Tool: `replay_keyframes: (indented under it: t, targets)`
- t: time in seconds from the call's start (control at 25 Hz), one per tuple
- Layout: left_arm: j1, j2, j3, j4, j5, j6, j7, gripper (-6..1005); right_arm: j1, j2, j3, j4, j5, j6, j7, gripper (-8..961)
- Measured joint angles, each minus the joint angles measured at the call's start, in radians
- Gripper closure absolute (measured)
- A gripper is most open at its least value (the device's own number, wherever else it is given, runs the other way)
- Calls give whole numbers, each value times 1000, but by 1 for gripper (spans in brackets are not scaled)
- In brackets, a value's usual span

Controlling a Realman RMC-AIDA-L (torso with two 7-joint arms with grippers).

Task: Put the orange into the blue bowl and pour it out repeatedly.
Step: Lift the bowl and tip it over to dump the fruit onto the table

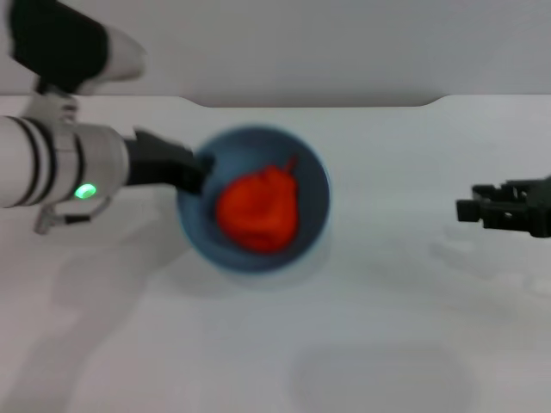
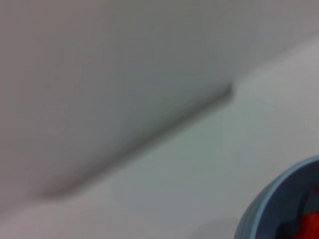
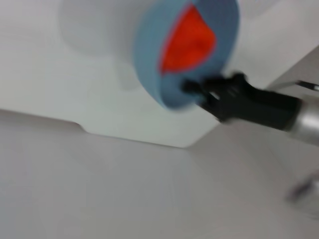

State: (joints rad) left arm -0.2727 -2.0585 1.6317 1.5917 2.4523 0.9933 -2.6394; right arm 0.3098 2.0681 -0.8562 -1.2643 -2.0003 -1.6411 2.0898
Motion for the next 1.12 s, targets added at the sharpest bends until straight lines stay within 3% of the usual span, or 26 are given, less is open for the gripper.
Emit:
replay_keyframes:
  t: [0.08,0.12,0.32,0.48,0.72,0.84,0.88,0.96,1.12]
  targets:
    - [108,0,43,80,-2,-141,101,1000,-4,0,22,22,-13,-1,2,491]
    - [108,0,43,80,-2,-141,101,1000,-6,0,28,30,-15,-2,3,491]
    - [257,0,176,160,26,-346,274,1001,-10,-1,29,66,-24,-6,4,490]
    - [334,0,295,159,126,-556,329,1001,-8,-2,28,83,-29,-6,4,490]
    - [398,-6,524,43,359,-909,390,1001,-8,-2,33,89,-35,-6,5,489]
    - [414,-4,574,-17,398,-1092,411,1001,-11,-2,33,103,-36,-6,5,488]
    - [414,-4,574,-17,398,-1092,411,1001,-13,-3,34,107,-37,-6,5,488]
    - [421,-6,646,-167,426,-1405,547,1001,-18,-3,35,116,-37,-6,5,488]
    - [385,-13,731,-350,422,-1673,722,1001,-23,-6,45,142,-37,-7,6,487]
